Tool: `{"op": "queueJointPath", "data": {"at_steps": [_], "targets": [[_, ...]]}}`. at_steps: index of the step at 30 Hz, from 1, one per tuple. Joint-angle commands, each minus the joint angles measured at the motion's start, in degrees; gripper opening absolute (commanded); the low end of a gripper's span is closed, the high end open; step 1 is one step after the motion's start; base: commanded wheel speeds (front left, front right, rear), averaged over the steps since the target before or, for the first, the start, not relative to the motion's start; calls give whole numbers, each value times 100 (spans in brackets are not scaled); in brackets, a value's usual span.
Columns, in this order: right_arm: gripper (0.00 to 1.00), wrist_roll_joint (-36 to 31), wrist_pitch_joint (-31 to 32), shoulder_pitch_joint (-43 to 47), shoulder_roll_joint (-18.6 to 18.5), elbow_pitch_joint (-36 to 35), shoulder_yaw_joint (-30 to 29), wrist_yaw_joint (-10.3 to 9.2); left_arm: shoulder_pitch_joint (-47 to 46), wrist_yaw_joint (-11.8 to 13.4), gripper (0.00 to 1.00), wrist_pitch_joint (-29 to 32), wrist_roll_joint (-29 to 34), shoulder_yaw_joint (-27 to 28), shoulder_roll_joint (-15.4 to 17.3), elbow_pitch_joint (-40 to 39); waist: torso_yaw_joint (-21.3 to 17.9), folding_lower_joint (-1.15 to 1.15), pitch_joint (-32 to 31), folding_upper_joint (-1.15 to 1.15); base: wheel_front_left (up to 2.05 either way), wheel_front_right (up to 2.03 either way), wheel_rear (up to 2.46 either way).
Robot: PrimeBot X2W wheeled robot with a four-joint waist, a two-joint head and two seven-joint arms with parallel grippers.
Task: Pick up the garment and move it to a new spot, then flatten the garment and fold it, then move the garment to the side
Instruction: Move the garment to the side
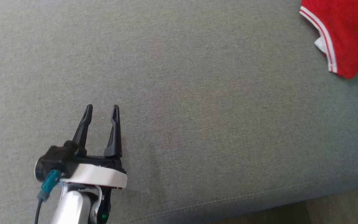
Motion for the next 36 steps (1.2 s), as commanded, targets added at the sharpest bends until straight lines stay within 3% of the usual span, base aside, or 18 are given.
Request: {"op": "queueJointPath", "data": {"at_steps": [1, 14, 25, 26, 28, 29, 31, 36], "targets": [[0, -151, -81, -268, -143, -118, -96, 37, -35, 33, 100, -45, -15, 116, -18, -179, 57, 0, 43, 0, 0, 0, 0], [0, -1530, -98, -213, -392, 83, -1394, 37, -116, 6, 100, -45, -9, 16, -22, -129, 340, 0, 284, 0, 0, 0, 0], [0, -2888, 169, 49, -177, -437, -2329, 37, -148, -14, 100, -45, -7, 34, -24, -107, 371, 0, 349, 0, 0, 0, 0], [24, -2986, 223, 68, -147, -480, -2421, 37, -148, -14, 100, -45, -9, 32, -24, -104, 371, 0, 354, 0, 0, 0, 0], [41, -3132, 273, 66, -48, -555, -2571, 37, -155, -12, 100, -45, -12, 32, -24, -100, 367, 0, 357, 0, 0, 0, 0], [55, -3205, 315, 65, 10, -584, -2634, 37, -156, -9, 100, -45, -13, 34, -24, -97, 362, 0, 357, 0, 0, 0, 0], [98, -3334, 362, 50, 99, -656, -2762, 37, -159, -2, 100, -45, -14, 33, -24, -90, 353, 0, 360, 0, 0, 0, 0], [100, -3628, 350, 40, 247, -795, -3003, 37, -178, -2, 100, -45, -23, 20, -24, -65, 346, 0, 365, 0, 0, 0, 0]]}}
